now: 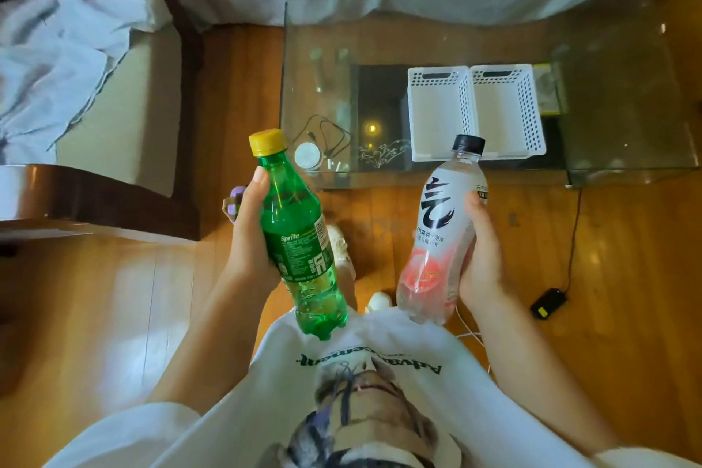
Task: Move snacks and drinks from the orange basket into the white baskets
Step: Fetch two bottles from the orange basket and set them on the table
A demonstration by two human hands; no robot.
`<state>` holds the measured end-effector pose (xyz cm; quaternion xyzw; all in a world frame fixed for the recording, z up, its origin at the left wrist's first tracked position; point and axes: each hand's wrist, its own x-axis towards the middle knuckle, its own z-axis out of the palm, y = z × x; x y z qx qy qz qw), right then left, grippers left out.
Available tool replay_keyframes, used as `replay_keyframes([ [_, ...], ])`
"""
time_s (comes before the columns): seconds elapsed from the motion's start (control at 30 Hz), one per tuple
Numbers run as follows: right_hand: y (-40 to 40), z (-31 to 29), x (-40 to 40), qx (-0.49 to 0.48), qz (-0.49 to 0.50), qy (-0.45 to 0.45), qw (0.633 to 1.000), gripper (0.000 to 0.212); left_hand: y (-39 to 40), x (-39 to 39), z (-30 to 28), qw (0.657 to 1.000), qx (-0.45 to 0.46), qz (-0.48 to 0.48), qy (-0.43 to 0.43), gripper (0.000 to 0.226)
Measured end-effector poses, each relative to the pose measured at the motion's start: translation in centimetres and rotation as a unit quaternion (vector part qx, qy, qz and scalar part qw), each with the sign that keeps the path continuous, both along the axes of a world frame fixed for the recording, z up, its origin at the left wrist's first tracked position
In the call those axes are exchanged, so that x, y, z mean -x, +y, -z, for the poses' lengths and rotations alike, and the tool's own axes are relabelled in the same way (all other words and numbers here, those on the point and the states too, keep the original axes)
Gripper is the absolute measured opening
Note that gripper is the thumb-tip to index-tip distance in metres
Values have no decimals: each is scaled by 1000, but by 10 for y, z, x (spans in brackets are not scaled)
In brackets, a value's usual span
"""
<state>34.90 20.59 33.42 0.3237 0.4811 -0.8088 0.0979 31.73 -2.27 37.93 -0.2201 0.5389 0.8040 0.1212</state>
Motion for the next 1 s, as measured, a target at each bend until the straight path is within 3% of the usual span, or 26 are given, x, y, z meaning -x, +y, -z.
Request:
replay_keyframes([
  [0.23,-3,11,103,-31,-31,-1,999,59,4,103,14,1000,7,8,-10,42],
  [0.4,-13,14,193,-80,-48,18,995,33,-2,197,14,998,28,48,-23,46],
  [0.53,-22,22,258,-140,-76,33,987,63,-6,267,23,996,64,56,-18,38],
  [0.63,-29,36,298,-219,-108,49,969,52,-7,313,36,992,106,71,-5,45],
  [0.83,-36,78,358,-337,-193,33,921,58,-1,385,76,978,191,75,39,18],
  [1.0,-36,124,393,-395,-259,25,881,64,1,421,129,965,239,102,41,21],
])
